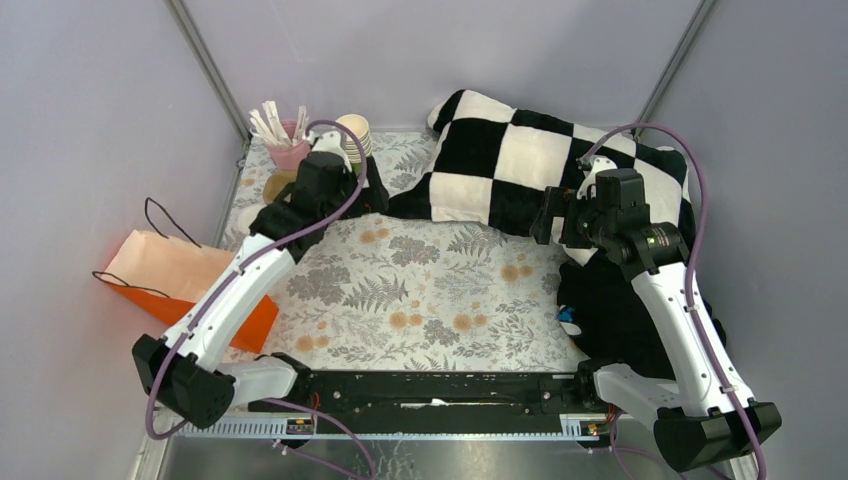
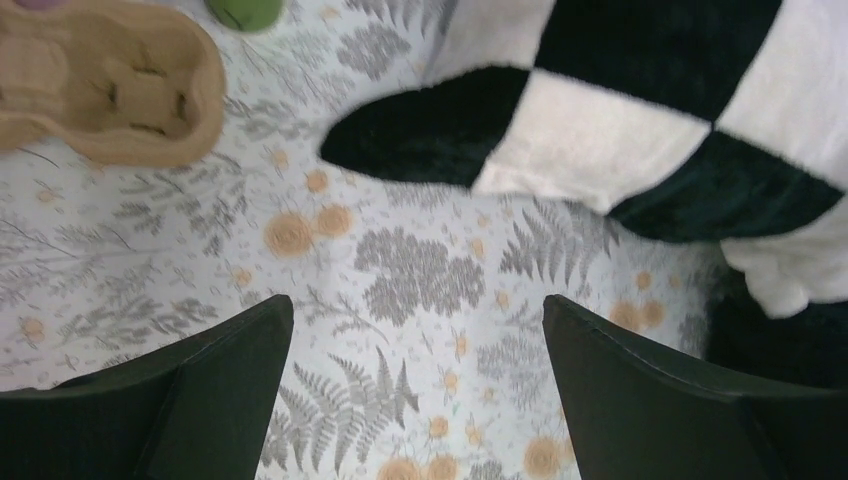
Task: Pack the takeout coffee
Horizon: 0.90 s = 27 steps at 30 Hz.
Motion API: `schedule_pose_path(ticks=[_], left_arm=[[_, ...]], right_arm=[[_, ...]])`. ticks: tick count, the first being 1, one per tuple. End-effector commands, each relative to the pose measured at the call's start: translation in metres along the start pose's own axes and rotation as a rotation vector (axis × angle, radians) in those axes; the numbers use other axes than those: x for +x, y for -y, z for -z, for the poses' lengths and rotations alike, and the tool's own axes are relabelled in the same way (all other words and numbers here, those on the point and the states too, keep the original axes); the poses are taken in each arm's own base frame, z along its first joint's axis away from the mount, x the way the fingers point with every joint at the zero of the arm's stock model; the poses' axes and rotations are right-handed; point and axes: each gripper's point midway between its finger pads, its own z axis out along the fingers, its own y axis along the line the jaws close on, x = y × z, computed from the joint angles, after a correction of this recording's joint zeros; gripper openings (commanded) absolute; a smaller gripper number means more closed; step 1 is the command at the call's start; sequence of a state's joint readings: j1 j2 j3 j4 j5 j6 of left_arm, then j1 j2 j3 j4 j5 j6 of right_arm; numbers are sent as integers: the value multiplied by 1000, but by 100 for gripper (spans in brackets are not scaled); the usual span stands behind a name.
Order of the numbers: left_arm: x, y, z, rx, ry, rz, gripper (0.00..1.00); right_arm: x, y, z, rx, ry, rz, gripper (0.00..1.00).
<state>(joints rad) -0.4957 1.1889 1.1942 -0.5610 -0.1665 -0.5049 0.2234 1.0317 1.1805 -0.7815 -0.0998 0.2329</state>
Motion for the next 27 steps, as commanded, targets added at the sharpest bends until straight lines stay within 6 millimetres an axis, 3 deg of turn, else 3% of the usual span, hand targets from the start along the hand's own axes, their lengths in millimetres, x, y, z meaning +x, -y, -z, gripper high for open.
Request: schedule_pose_path(ticks=[1, 6, 12, 16, 21, 27], left_arm=[[-64, -2, 5, -11, 143, 46, 99], [-97, -11, -6, -39, 184, 27, 99], [-124, -10, -57, -99, 153, -46, 95], [-144, -13, -95, -157, 171, -136, 81], [-155, -17, -147, -204, 130, -239, 65], [-162, -30, -194, -261, 128, -282, 55]], right_arm=[[-2, -13, 2, -70, 5, 1, 100], [3, -15, -1, -72, -16, 3, 100], [7, -15, -6, -70, -34, 3, 100], [9, -12, -8, -51, -50, 7, 100], [11, -8, -13, -24, -97, 10, 100], [14, -5, -20, -4, -136, 10, 100]])
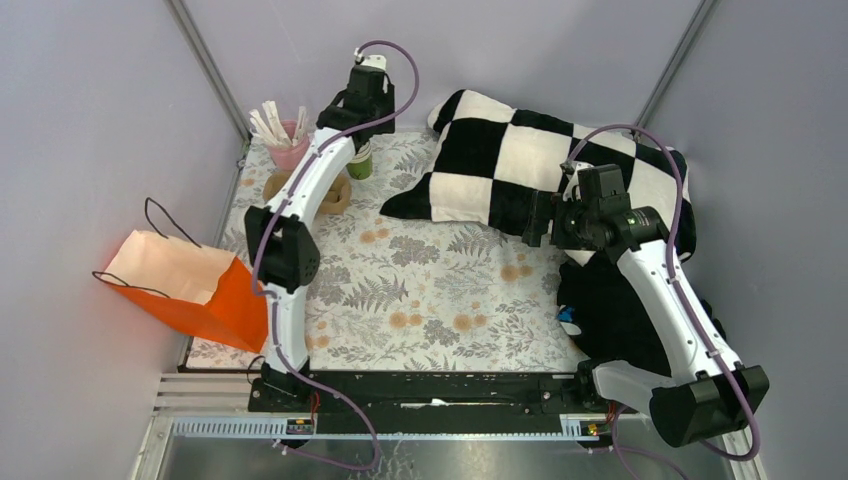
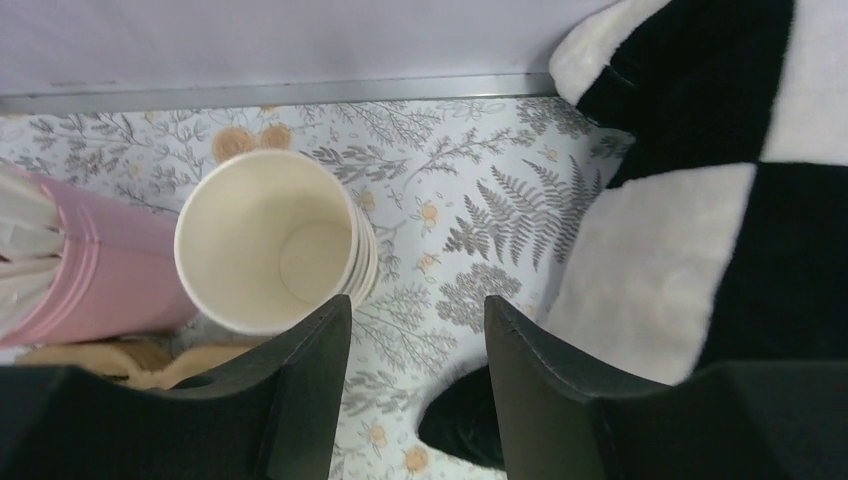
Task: Pack the takeout coffee
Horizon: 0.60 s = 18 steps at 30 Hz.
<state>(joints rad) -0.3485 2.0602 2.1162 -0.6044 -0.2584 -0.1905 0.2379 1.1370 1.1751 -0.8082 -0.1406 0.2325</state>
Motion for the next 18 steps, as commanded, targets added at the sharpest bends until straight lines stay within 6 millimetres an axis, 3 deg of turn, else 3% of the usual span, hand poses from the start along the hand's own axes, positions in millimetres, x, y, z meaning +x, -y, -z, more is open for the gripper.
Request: schedule_pose_path(ticks=[1, 6, 12, 18], left_arm=[[-25, -17, -17, -57, 59, -35, 54], [-21, -20, -44, -23, 51, -1, 50], [-13, -30, -58, -28, 29, 36, 46], [-7, -30, -66, -18, 18, 34, 35]], right_arm=[[-8, -2, 6, 12, 8, 14, 100], [-8, 1, 4, 25, -3, 14, 100], [-7, 3, 0, 38, -13, 10, 100], [-8, 4, -2, 44, -13, 9, 100]])
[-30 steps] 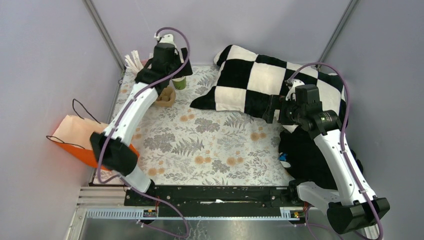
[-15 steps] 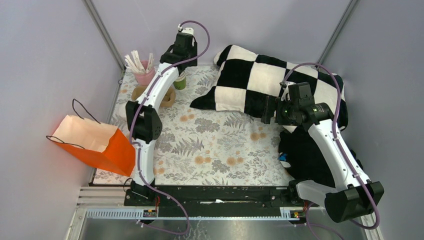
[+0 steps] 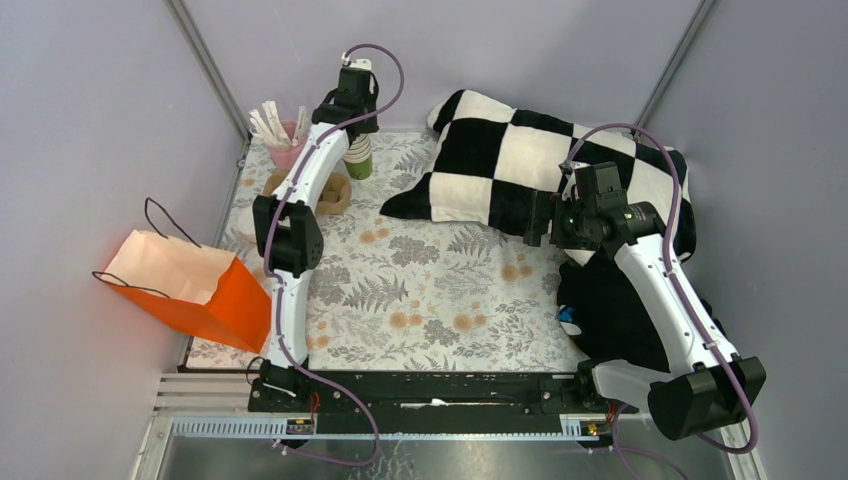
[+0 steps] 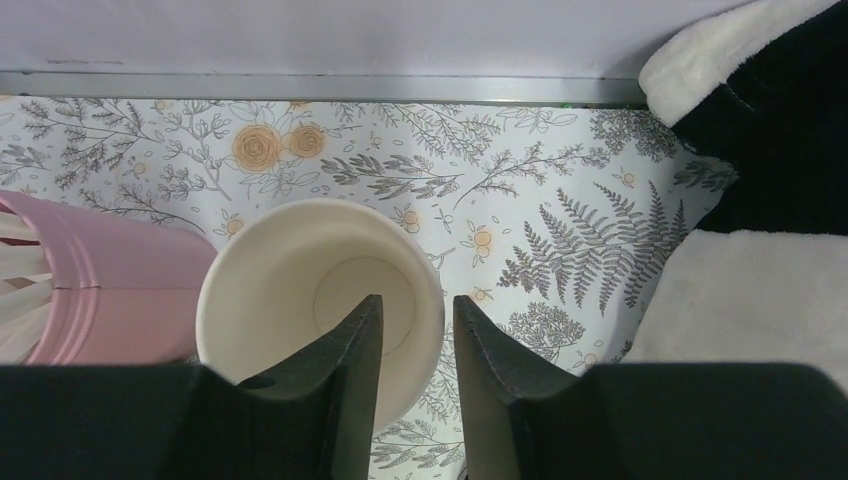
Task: Pack the takeout coffee
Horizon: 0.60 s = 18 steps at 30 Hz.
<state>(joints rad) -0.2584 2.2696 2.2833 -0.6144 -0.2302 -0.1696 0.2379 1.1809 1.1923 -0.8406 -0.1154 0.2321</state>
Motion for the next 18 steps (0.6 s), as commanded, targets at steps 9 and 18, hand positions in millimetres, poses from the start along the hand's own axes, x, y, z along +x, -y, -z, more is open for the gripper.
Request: schedule_pose_path(ticks=[9, 18], left_arm=[[-21, 7, -2, 27, 63, 10, 22], [-28, 5, 0, 17, 83, 4, 8]], right_arm=[[-12, -3, 1, 0, 26, 11, 100], [-12, -4, -1, -5, 18, 12, 100]])
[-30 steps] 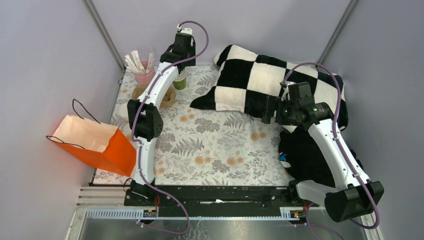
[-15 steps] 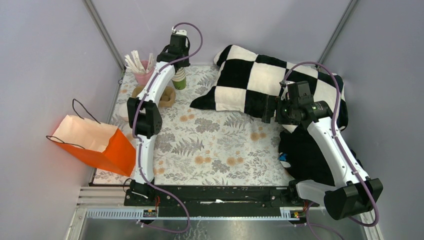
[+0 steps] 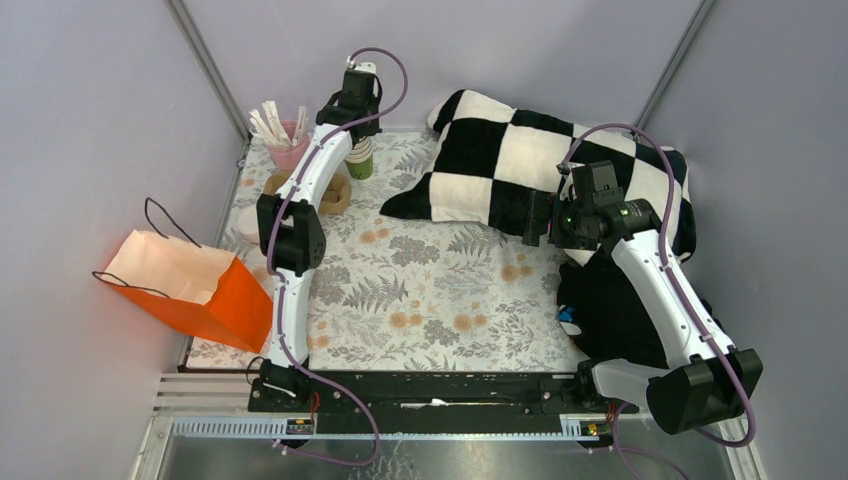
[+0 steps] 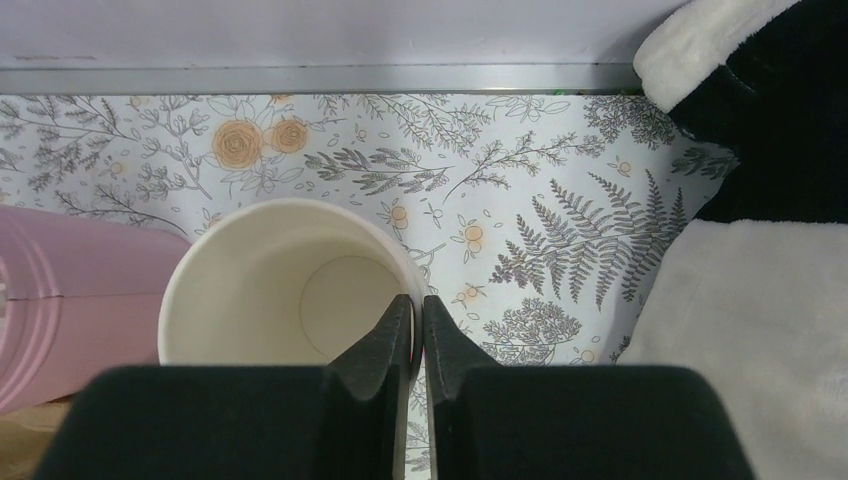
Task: Pack the takeout coffee
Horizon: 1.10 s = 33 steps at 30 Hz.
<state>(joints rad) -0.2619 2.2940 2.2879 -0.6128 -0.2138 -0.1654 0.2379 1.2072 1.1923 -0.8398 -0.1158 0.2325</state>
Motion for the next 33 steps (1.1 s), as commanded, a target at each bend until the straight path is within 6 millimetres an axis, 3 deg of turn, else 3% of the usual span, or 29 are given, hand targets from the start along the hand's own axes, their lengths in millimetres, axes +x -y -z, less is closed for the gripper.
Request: schedule_pose_path(ticks=[1, 4, 14, 24, 29, 33], left_arm=[[-39, -1, 11, 0, 108, 11, 7], [-50, -2, 20, 0, 135, 9, 0], [-73, -13, 50, -48, 194, -30, 0], [-91, -4, 82, -75, 248, -89, 0], [-114, 4, 126, -78, 316, -70, 0], [-116, 15, 173, -105, 345, -105, 0]], right_arm=[[-13, -6, 6, -12, 43, 14, 100], [-15, -6, 7, -14, 48, 17, 100], [-18, -8, 10, -23, 66, 19, 100], [-19, -11, 15, -39, 80, 17, 100], [-23, -14, 22, -50, 90, 20, 100], [-21, -18, 26, -74, 101, 24, 100]])
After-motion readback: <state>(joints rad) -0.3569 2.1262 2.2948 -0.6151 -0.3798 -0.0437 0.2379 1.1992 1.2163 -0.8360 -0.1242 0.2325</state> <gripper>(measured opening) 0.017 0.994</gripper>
